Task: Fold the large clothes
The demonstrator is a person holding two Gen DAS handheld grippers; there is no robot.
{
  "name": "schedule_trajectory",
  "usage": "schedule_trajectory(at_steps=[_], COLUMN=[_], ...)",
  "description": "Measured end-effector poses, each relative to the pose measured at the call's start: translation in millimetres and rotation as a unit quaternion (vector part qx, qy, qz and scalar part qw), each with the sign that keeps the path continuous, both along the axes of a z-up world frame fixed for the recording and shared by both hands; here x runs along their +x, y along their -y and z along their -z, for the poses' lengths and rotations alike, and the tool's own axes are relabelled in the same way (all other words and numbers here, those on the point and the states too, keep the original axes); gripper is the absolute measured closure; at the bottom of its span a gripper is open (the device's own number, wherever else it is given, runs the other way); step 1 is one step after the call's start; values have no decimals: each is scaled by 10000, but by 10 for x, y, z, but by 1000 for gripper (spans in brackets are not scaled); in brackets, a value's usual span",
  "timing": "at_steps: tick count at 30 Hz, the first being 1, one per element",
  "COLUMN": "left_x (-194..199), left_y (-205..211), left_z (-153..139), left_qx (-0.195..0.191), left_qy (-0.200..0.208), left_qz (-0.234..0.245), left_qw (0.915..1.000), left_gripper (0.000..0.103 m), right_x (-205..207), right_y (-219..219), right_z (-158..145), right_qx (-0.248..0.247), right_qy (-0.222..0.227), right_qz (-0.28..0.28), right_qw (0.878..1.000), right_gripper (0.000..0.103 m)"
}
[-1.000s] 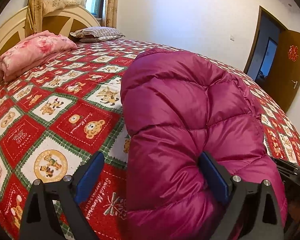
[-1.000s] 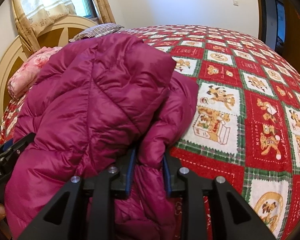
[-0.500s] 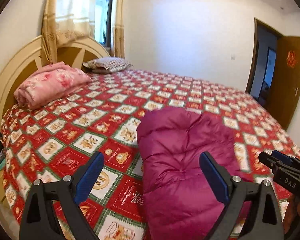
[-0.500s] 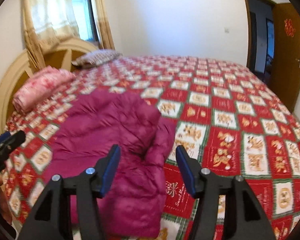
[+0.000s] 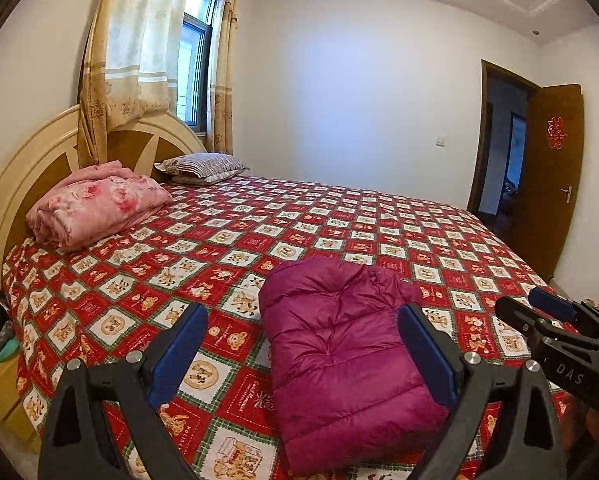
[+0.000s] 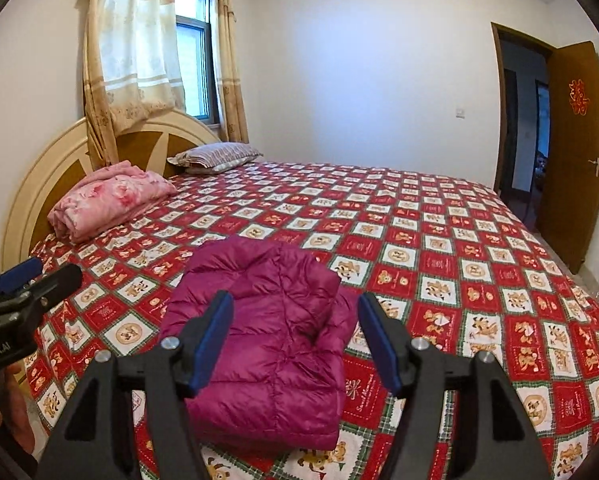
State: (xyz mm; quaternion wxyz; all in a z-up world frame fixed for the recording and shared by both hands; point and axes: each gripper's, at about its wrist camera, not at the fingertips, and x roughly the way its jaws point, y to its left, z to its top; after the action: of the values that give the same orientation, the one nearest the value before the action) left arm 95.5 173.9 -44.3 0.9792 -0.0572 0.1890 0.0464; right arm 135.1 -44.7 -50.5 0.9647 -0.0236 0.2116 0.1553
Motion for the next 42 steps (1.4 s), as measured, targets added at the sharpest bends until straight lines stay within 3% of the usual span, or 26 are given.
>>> schedule_trajectory(at_steps=[42], left_x=[42], left_y=[32], left_z=[144], left_qx=[101], left_qy=[-175], left_qz=[13], left_qw=[9998], left_gripper=[7], right_x=[-80], right_y=[0], right_z=[85], right_qx=[90], right_qy=[-117], right_qz=[-59], right_qw=[9999], right_gripper=[33])
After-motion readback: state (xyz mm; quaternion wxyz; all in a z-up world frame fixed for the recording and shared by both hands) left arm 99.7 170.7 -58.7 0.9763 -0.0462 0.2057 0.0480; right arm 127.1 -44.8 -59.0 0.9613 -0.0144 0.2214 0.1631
